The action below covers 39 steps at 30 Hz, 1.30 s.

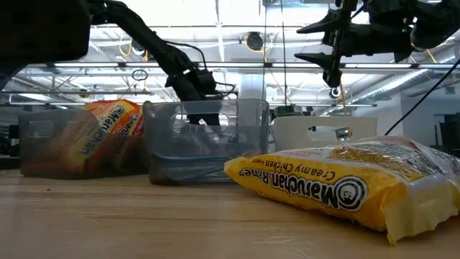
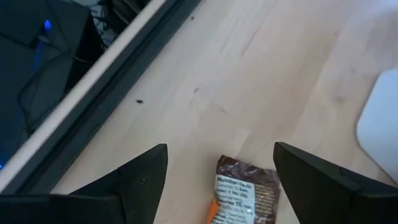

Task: Pick & Place Food Item
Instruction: Put the orange pack into the white bin

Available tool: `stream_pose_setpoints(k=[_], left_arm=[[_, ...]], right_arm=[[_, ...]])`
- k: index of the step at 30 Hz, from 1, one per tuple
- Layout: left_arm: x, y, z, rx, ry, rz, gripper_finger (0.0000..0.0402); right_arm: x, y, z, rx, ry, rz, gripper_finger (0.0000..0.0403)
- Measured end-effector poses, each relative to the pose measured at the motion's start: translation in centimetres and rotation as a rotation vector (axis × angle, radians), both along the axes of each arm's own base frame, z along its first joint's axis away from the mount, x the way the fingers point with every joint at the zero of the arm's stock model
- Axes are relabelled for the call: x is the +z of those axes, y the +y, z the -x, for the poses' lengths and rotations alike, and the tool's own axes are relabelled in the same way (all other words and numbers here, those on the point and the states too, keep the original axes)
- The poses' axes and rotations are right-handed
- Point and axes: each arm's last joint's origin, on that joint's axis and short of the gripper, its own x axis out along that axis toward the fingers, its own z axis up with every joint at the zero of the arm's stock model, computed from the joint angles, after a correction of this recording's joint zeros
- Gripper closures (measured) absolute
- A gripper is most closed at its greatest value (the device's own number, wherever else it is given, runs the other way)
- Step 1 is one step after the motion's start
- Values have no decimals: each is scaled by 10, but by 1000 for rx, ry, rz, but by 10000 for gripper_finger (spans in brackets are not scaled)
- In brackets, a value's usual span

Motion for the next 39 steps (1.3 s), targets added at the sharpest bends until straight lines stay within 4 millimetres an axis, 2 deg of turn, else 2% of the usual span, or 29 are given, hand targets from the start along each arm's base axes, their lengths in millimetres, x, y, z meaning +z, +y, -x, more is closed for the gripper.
stream_pose_setpoints(k=[9, 18, 39], left_arm=[[-21, 0, -6, -6, 26, 44, 106], [-44, -8, -16, -45, 45, 124, 106], [-48, -10, -16, -100, 50, 122, 106]], right_arm=[[0, 0, 0, 0, 1, 0, 193], [-1, 0, 0, 4, 7, -4, 193], [-1, 0, 0, 9, 7, -30, 193]])
